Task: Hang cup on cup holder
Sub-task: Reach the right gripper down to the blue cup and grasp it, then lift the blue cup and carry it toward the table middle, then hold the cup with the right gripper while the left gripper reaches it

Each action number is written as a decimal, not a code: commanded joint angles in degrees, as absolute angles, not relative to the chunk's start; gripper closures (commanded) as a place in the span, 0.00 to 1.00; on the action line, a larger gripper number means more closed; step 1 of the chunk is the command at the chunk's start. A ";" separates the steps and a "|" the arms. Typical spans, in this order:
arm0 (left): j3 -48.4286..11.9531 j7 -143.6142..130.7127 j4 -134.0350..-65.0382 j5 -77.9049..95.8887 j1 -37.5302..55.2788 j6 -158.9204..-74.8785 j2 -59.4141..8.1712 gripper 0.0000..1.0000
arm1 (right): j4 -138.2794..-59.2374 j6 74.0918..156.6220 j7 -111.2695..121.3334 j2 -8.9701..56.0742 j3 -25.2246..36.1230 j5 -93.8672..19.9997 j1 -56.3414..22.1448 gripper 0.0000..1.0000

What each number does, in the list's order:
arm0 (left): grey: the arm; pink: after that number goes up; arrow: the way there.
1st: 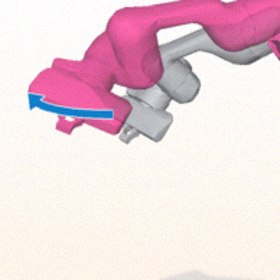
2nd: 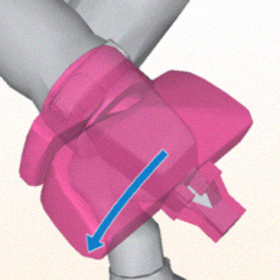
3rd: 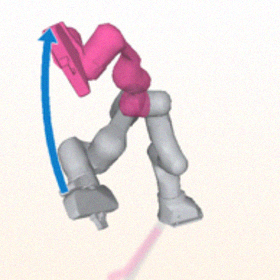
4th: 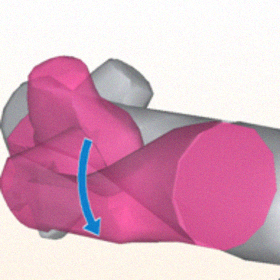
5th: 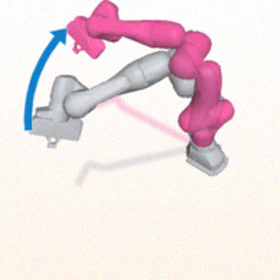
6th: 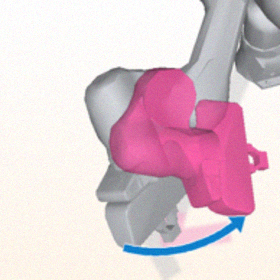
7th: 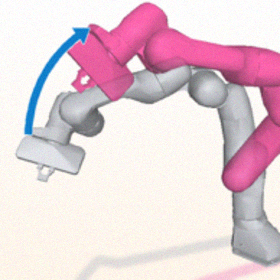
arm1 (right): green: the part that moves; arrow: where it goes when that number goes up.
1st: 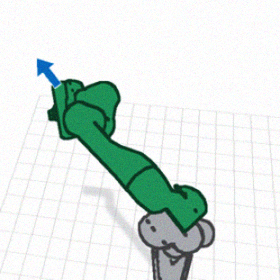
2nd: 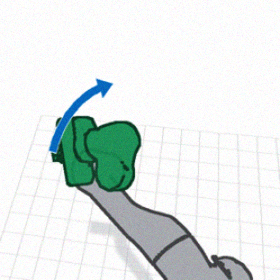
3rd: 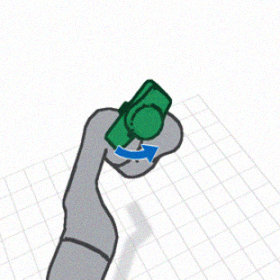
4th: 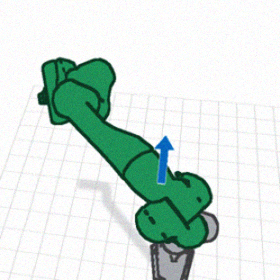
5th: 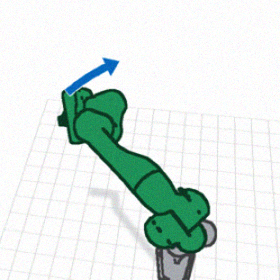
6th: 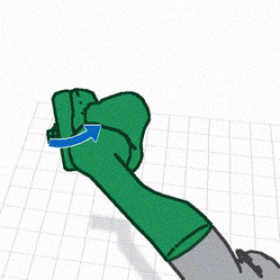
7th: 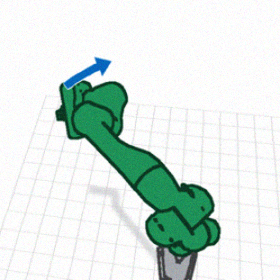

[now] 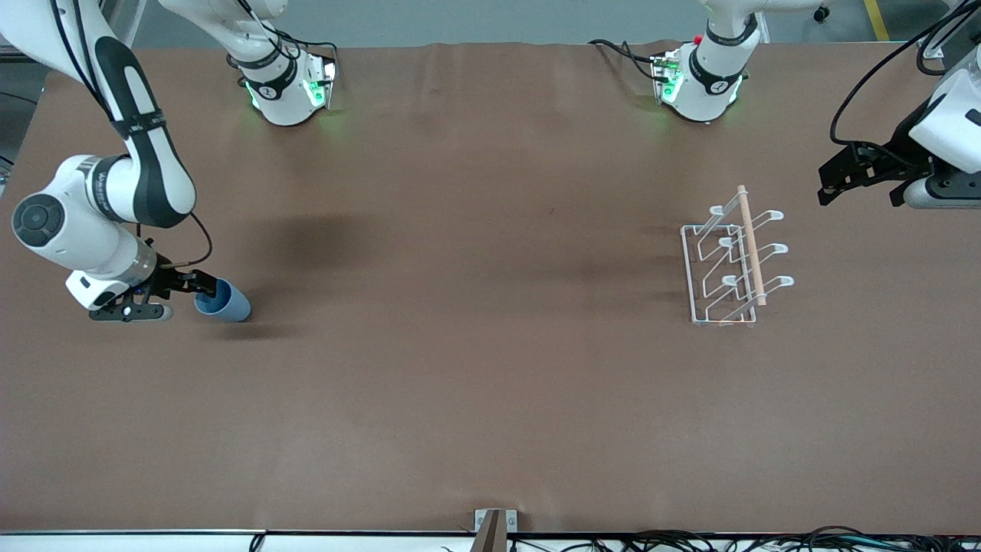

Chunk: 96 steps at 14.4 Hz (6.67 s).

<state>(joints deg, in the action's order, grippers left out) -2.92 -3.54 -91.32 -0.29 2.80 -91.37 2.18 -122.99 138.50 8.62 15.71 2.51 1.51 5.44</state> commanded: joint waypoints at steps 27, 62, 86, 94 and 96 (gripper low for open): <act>-2.90 -3.78 -90.26 0.35 2.72 -91.23 1.76 0.00 | -112.41 123.05 4.13 12.31 0.35 -5.69 3.87 1.00; -7.29 40.43 -87.10 0.17 5.80 -91.32 -2.37 0.00 | -110.13 123.22 38.67 22.41 -25.05 -93.42 -6.06 1.00; -23.12 43.94 -87.10 9.67 17.84 -107.92 -18.28 0.00 | -109.16 124.01 38.67 23.29 -25.05 -93.87 -6.77 1.00; -23.12 43.77 -87.10 6.42 19.42 -113.90 -19.86 0.00 | -109.25 124.01 39.29 23.29 -25.05 -93.78 -7.20 0.99; -23.12 43.77 -87.10 6.42 19.51 -115.22 -20.04 0.00 | -109.25 124.10 39.29 23.29 -25.05 -93.78 -7.29 0.99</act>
<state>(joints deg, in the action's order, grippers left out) -23.13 44.63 -88.48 7.56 18.99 -114.12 -19.10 -109.76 123.97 37.89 23.03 -24.97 -92.20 -6.72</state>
